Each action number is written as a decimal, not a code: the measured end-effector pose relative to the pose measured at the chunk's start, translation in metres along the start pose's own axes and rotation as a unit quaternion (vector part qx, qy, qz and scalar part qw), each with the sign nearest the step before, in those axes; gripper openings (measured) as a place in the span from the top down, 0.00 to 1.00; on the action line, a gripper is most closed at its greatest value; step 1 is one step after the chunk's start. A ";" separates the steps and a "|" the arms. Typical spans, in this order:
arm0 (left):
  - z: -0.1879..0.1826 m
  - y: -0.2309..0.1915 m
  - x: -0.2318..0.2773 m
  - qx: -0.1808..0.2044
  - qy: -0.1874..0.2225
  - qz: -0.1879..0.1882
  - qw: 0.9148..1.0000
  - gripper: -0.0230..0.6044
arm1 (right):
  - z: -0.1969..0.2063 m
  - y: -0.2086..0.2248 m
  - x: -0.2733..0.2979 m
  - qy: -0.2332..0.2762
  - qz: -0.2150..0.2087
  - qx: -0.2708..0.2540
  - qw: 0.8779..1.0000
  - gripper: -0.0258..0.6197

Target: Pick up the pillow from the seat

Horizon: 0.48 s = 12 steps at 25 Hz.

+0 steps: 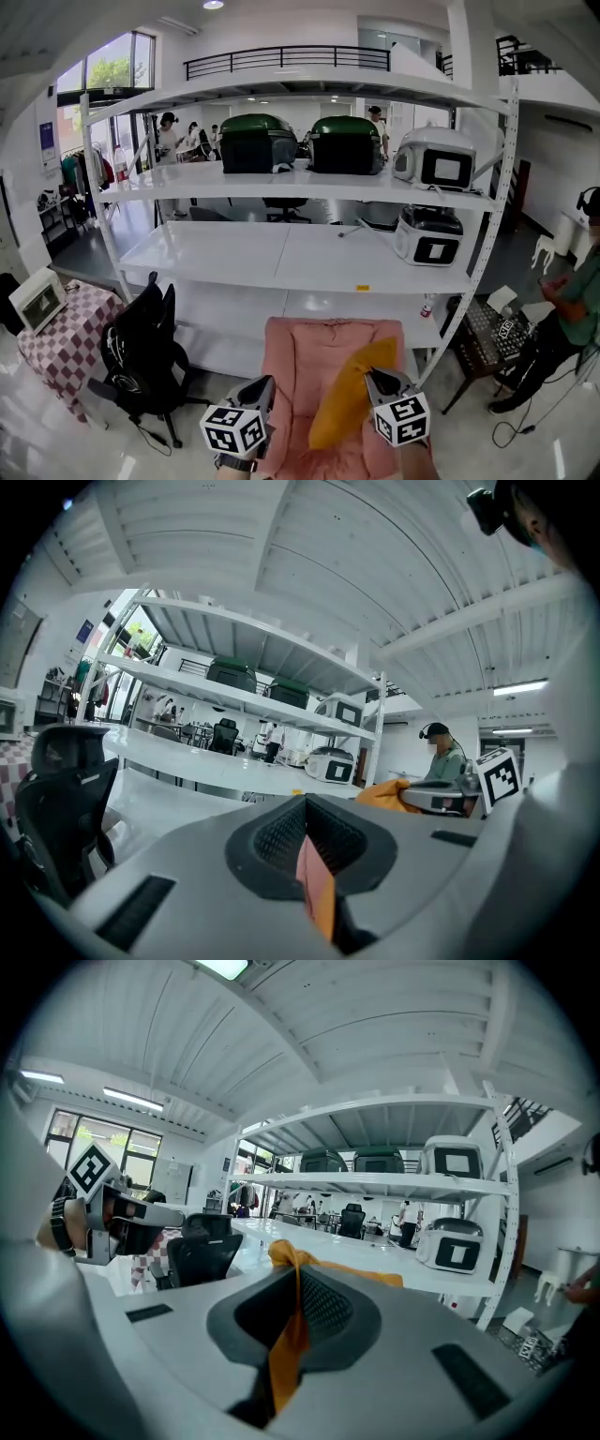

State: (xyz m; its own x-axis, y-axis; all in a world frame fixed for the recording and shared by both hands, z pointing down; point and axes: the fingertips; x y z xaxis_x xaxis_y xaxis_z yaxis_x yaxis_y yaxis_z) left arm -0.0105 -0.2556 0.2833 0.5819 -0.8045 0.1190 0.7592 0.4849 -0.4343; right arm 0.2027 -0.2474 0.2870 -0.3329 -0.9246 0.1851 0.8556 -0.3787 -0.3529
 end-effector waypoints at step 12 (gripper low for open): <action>0.000 0.006 0.000 0.008 -0.005 0.006 1.000 0.96 | -0.003 -0.005 -0.003 0.001 -0.002 -0.004 1.000 0.94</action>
State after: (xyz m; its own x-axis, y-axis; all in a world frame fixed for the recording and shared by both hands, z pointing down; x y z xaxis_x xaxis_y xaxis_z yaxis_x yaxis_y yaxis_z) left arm -0.0054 -0.2528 0.2808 0.5933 -0.7956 0.1225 0.7569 0.4996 -0.4213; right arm 0.1987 -0.2426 0.2854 -0.3378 -0.9230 0.1843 0.8509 -0.3832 -0.3593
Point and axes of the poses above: the fingertips, and each gripper's own axes: x forward along the fingers, y to its right, z out of its underside, and after that the axes turned 12 degrees about -x, right-handed
